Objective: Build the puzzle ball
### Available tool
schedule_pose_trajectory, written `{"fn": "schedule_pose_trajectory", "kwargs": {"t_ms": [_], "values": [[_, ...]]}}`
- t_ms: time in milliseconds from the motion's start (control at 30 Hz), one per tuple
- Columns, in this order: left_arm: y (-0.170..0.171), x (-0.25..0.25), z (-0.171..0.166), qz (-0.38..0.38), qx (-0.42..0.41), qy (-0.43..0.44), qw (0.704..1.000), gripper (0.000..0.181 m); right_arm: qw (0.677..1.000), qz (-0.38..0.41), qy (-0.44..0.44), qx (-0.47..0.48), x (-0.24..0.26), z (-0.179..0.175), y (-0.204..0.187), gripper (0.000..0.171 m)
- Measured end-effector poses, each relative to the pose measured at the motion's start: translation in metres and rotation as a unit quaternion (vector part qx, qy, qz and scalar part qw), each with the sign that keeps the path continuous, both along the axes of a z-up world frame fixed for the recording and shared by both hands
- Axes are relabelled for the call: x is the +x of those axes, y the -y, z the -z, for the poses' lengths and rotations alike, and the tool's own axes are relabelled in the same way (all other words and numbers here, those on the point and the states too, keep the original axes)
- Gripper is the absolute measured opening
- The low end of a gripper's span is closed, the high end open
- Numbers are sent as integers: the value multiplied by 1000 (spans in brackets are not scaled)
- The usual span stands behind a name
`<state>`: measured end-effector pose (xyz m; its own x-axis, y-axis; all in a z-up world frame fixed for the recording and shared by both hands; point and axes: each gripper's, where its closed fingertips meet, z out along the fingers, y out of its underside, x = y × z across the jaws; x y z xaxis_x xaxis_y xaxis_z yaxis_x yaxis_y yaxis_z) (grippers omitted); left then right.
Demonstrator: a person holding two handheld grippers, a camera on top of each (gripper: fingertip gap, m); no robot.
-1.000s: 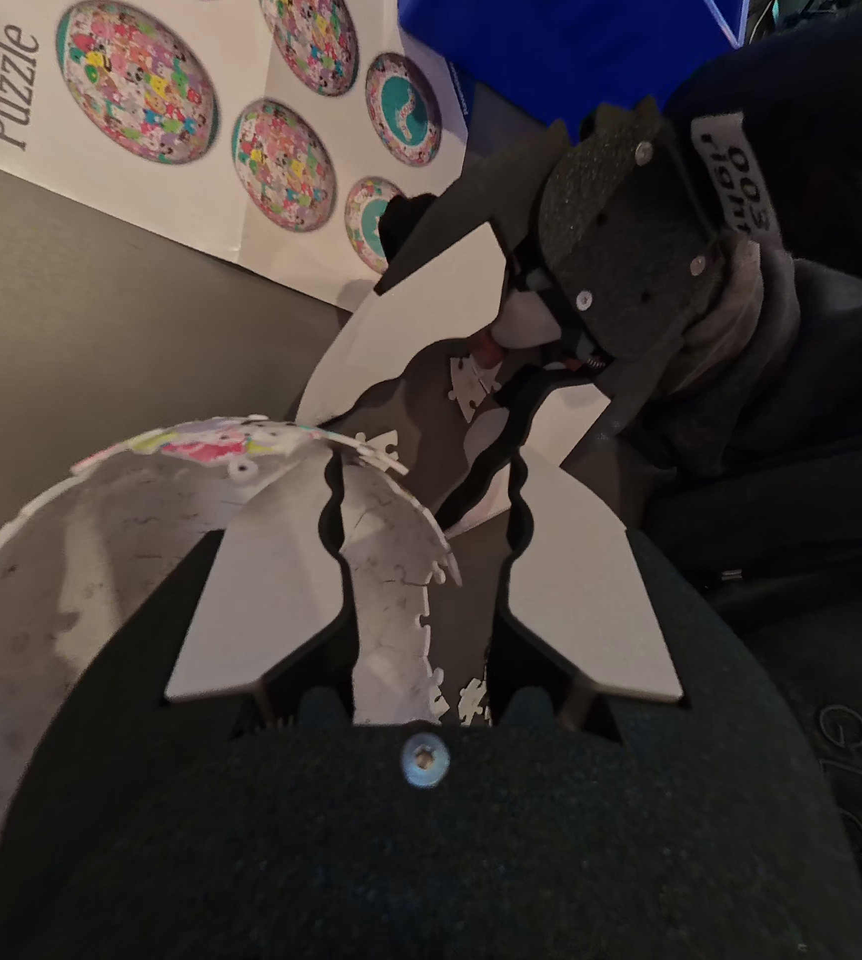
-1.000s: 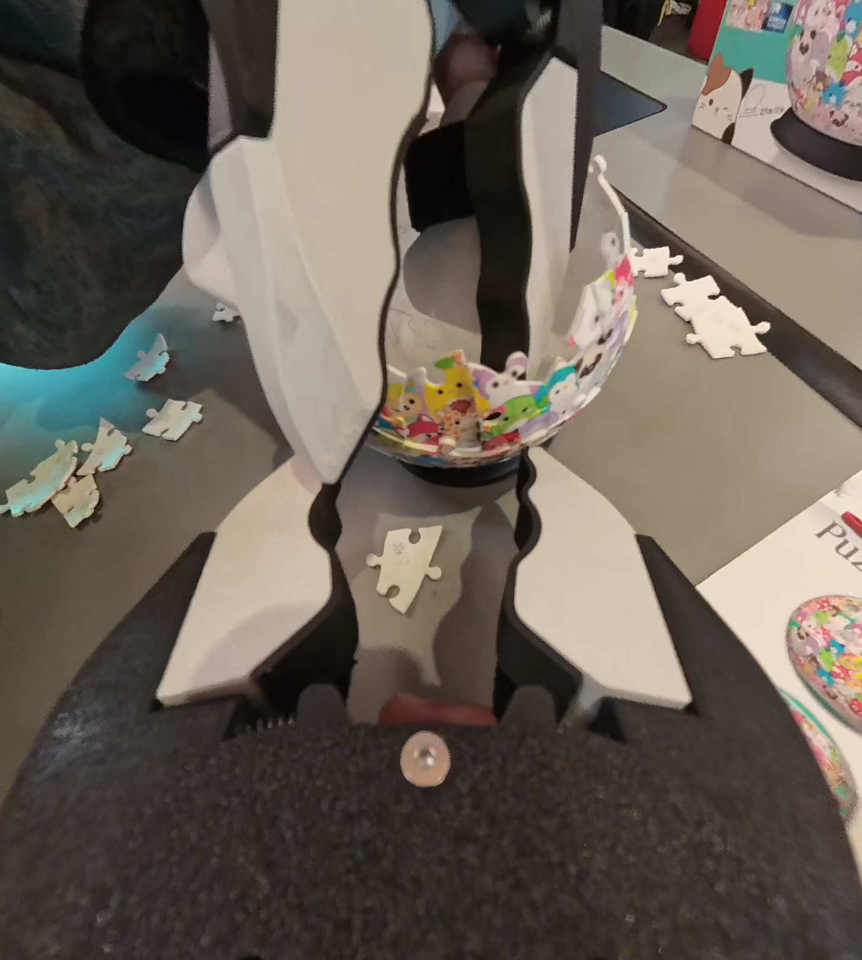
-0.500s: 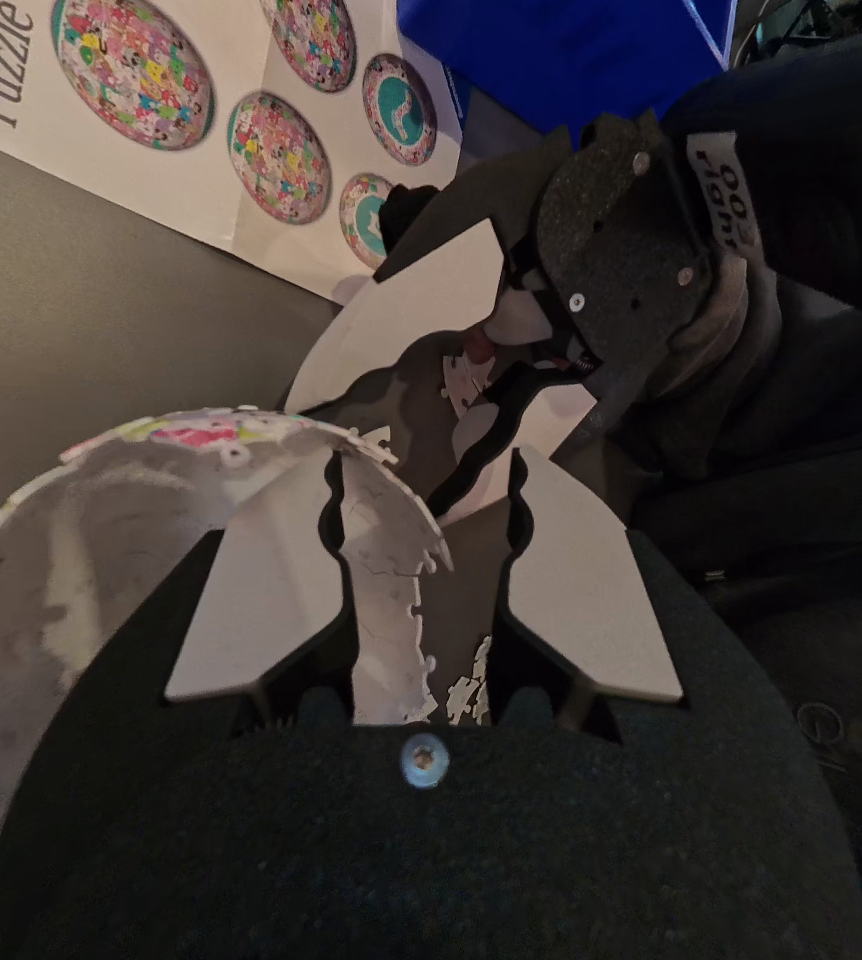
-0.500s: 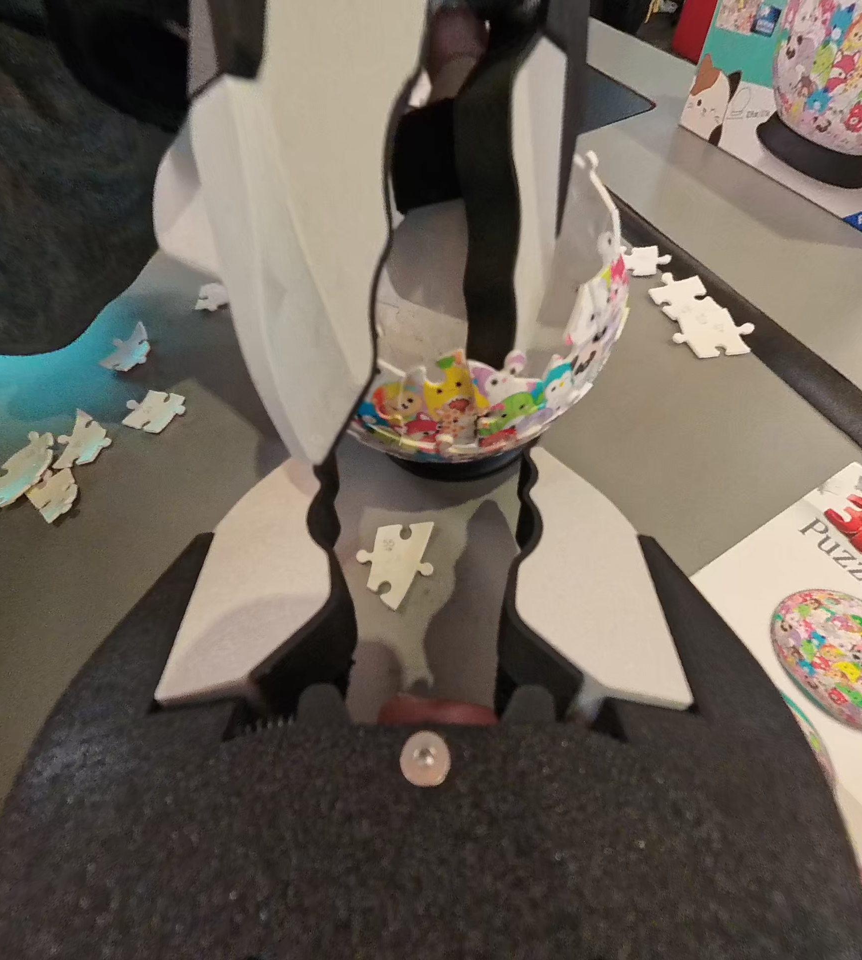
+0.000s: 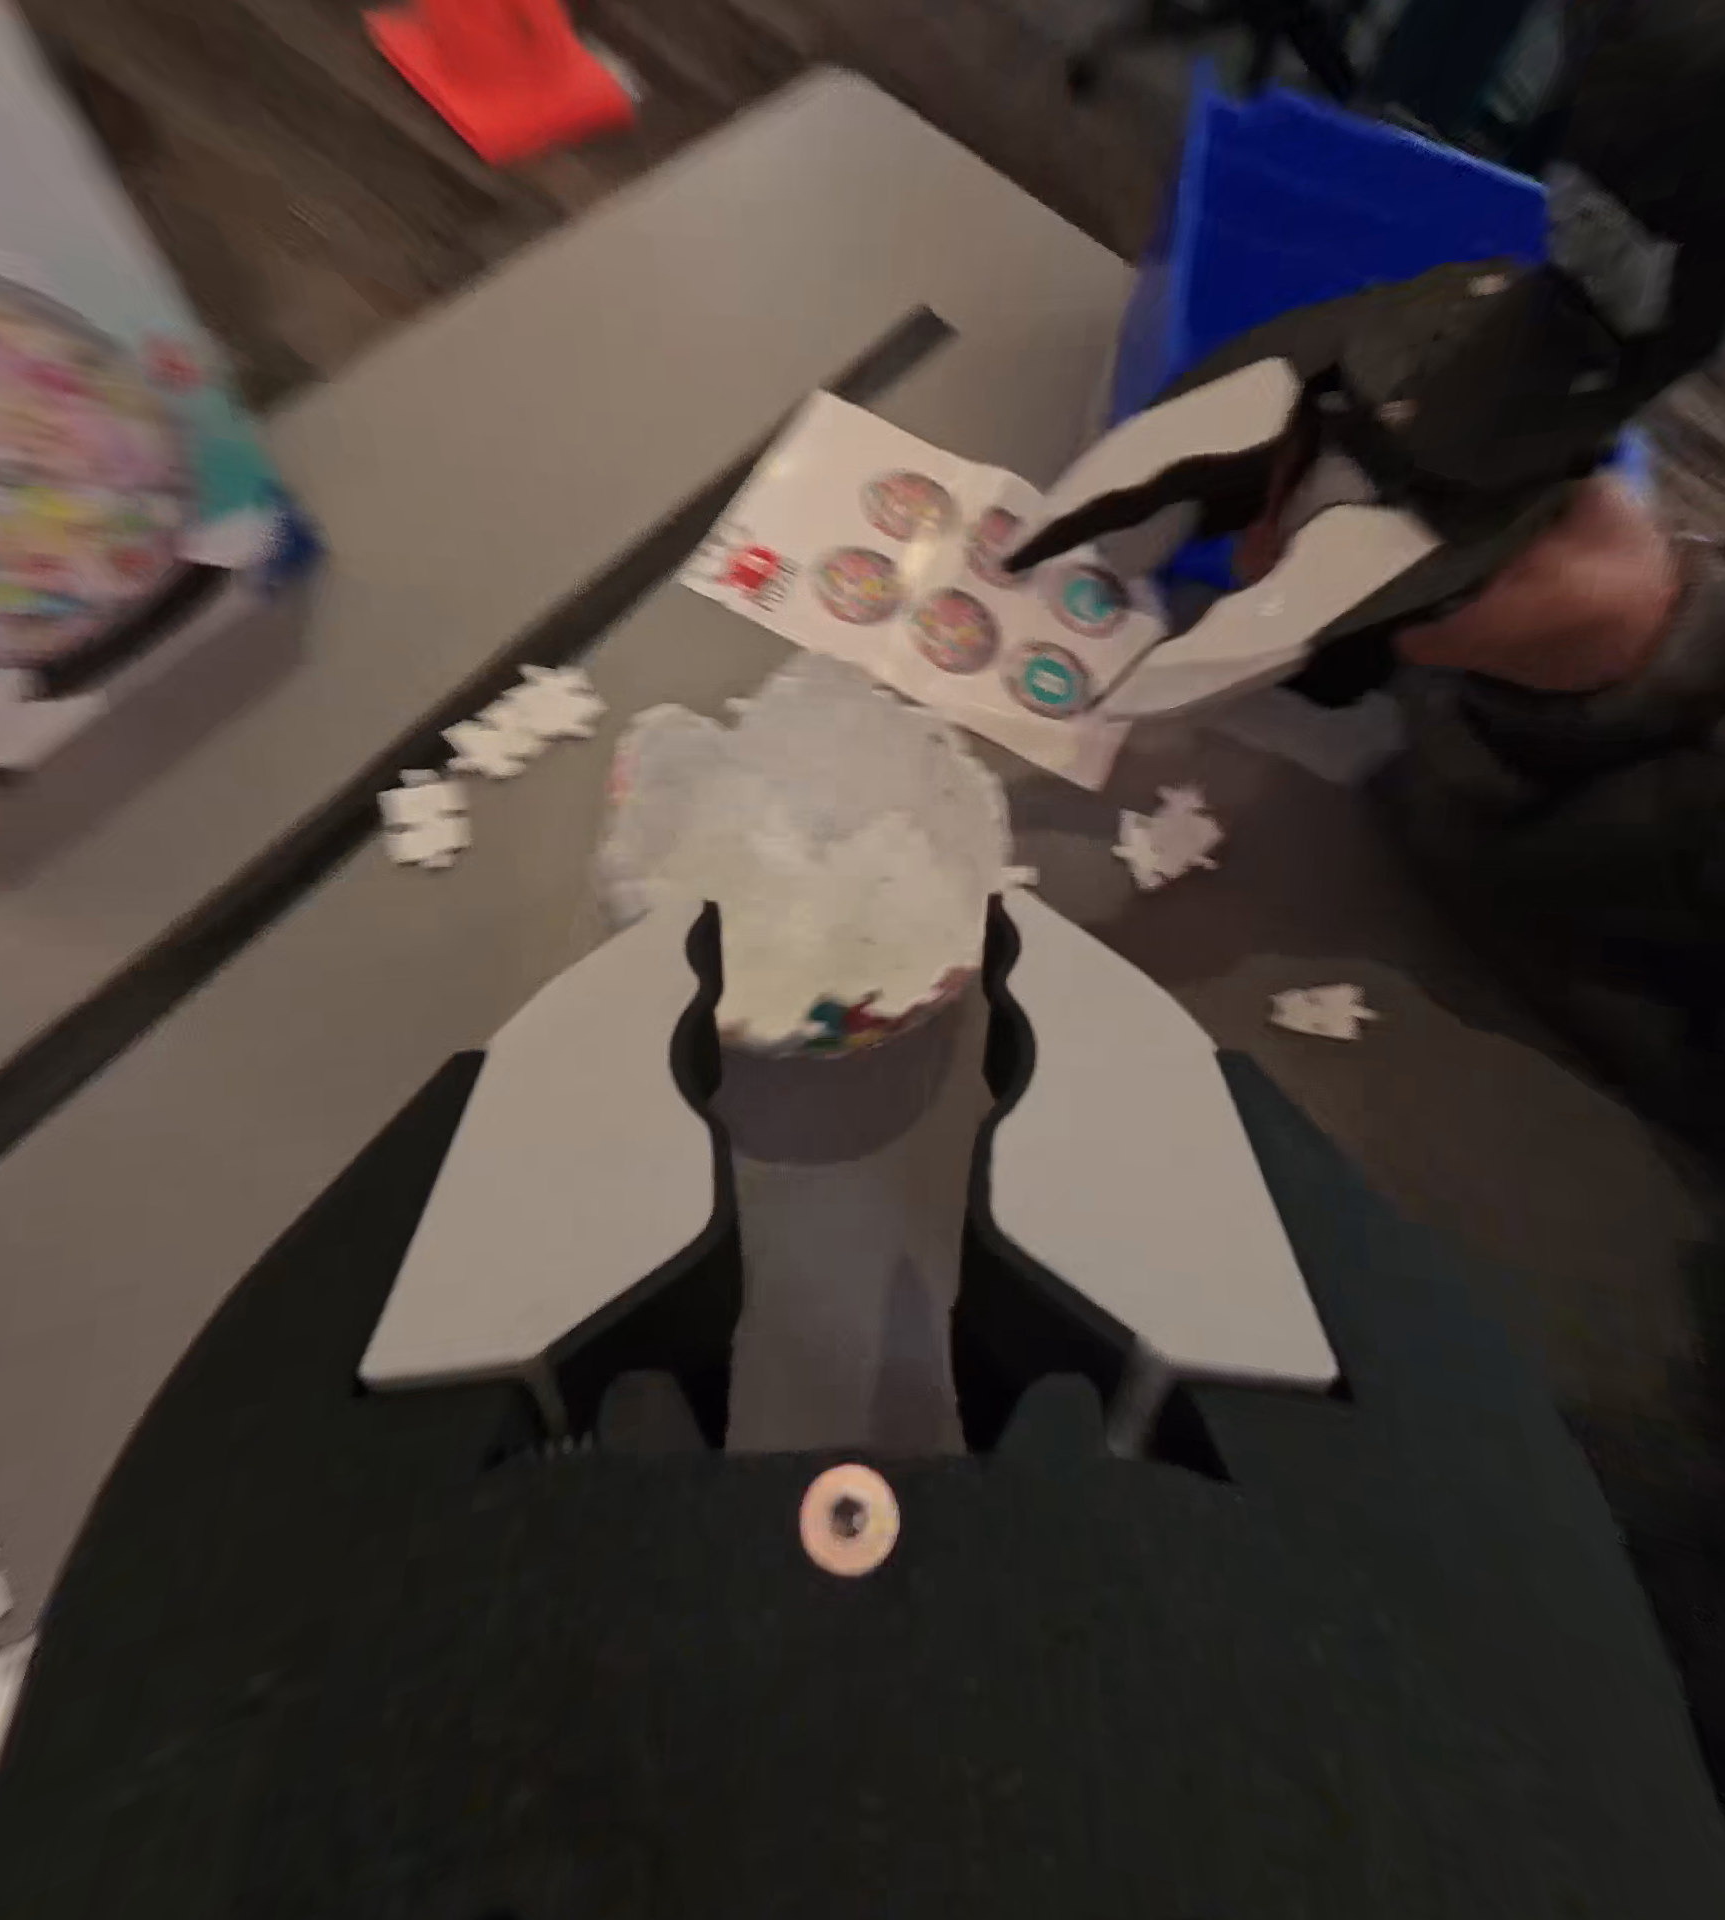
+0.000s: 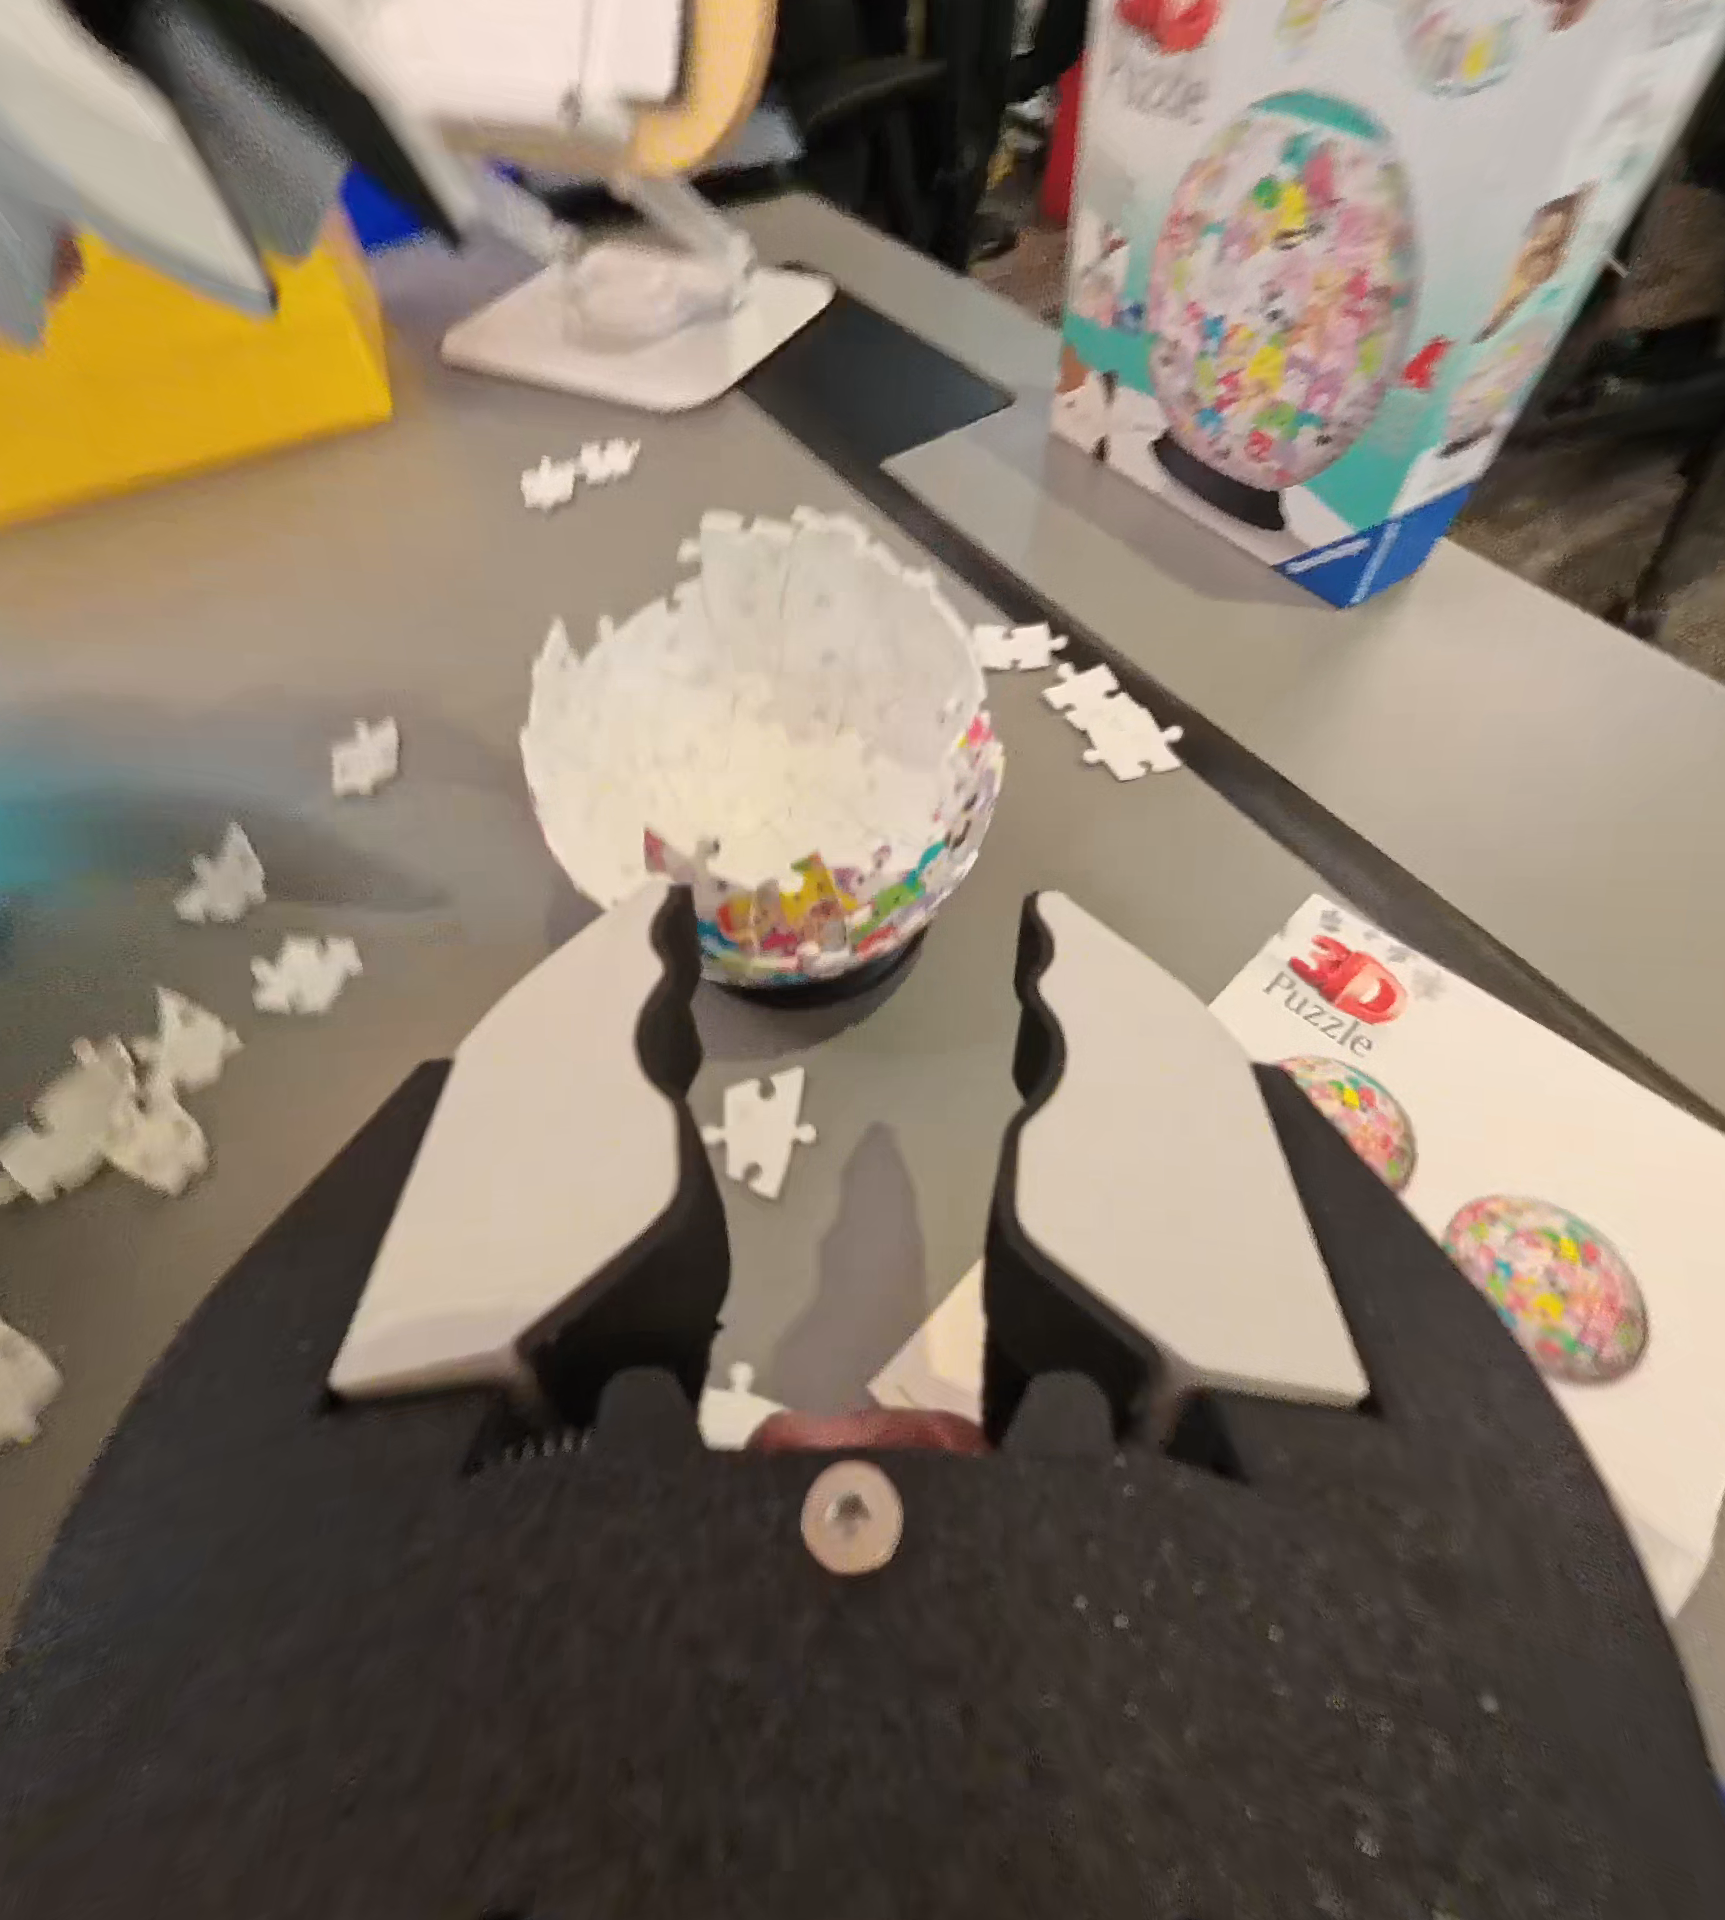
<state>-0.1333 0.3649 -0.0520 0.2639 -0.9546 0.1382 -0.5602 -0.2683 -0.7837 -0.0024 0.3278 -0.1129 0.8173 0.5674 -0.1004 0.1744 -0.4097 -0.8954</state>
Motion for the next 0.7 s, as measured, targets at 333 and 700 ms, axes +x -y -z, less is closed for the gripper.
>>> {"fn": "schedule_pose_trajectory", "kwargs": {"t_ms": [333, 700], "values": [[-52, -70, 96, -31, 42, 70, 996, 52, 940, 203, 36, -272, -12, -16, -11, 74], [-11, -120, 108, 2, 8, 143, 990, 51, 852, 251, 126, -442, -13, 34, -29, 46]]}}
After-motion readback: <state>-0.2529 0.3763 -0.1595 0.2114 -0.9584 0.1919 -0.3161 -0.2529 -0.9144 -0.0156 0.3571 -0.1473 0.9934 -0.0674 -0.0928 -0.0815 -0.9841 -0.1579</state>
